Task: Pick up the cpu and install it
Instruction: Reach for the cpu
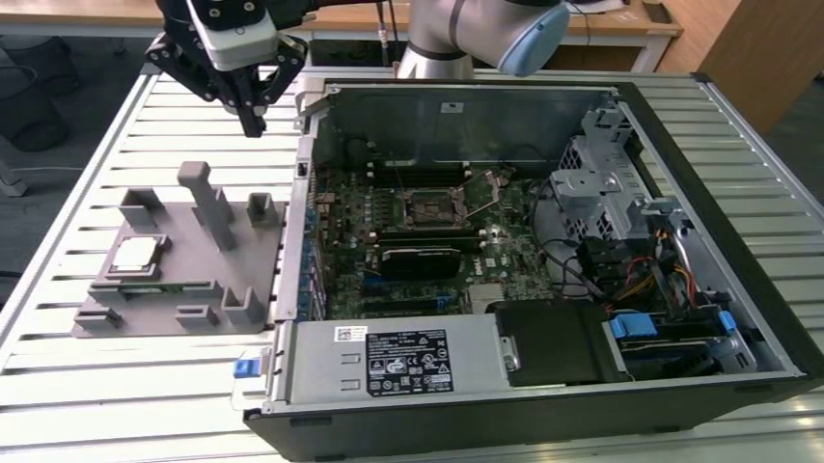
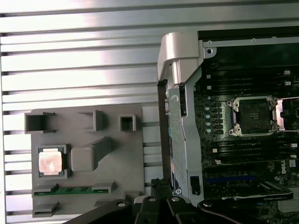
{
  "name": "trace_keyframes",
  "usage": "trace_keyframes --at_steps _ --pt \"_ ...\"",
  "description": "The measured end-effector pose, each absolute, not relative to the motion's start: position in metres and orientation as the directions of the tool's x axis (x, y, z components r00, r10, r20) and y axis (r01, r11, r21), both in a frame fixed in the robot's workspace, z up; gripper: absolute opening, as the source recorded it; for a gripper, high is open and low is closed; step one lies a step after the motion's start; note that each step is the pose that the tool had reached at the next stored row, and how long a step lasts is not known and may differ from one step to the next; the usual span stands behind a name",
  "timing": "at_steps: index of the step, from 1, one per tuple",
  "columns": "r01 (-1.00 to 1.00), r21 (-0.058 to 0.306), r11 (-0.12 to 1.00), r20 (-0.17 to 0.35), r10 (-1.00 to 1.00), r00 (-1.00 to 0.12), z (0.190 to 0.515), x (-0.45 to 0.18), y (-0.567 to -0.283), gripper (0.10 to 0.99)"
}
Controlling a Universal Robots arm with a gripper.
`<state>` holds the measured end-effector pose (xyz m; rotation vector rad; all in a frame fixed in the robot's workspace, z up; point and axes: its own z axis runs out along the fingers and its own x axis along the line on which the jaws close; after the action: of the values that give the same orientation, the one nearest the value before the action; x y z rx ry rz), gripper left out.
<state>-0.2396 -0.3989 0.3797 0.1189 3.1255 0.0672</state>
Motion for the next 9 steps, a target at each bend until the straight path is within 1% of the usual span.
trace_keyframes --at_steps 9 --pt "0.076 0.043 0.996 -0.011 0.076 -0.997 0.3793 -0.2437 -0.3989 0.106"
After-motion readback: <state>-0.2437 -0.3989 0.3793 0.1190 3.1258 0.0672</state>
